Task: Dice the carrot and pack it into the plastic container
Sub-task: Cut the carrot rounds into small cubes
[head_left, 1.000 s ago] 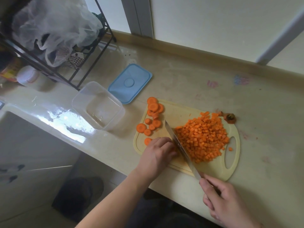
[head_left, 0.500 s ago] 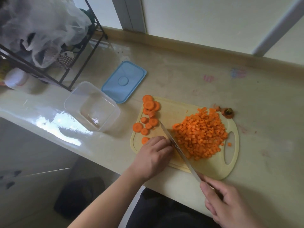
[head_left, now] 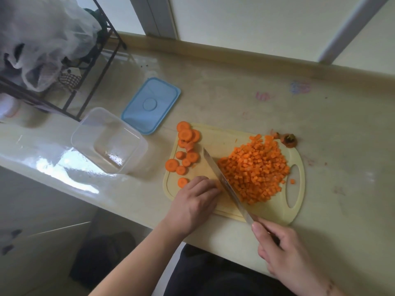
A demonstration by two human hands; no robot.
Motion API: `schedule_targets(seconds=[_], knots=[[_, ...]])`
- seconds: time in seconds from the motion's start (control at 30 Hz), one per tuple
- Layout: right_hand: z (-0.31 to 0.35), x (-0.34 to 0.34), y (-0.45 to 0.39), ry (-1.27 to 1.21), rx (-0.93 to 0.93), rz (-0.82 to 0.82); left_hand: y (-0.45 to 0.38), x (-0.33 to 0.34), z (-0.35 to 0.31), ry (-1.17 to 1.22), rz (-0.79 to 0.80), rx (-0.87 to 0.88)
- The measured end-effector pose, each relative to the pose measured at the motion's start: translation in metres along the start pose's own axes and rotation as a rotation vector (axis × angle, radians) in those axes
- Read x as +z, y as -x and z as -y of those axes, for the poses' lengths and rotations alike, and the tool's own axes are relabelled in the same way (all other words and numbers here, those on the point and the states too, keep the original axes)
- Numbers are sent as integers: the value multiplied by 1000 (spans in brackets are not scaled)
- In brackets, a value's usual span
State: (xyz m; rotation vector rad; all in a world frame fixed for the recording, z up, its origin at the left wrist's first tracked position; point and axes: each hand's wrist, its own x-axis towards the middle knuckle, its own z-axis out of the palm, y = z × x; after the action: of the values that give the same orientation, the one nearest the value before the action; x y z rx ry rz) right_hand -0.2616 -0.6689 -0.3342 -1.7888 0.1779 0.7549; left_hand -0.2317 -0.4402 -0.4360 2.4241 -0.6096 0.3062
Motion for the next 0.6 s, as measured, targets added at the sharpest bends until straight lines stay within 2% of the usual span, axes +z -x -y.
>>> schedule_targets(seconds=[0.27, 0.6], knots=[[-4, -7, 16, 90, -5, 64, 0, -3, -2, 3, 20, -19], [3, 6, 0, 114, -72, -3, 0, -3, -4, 29, 19, -46]])
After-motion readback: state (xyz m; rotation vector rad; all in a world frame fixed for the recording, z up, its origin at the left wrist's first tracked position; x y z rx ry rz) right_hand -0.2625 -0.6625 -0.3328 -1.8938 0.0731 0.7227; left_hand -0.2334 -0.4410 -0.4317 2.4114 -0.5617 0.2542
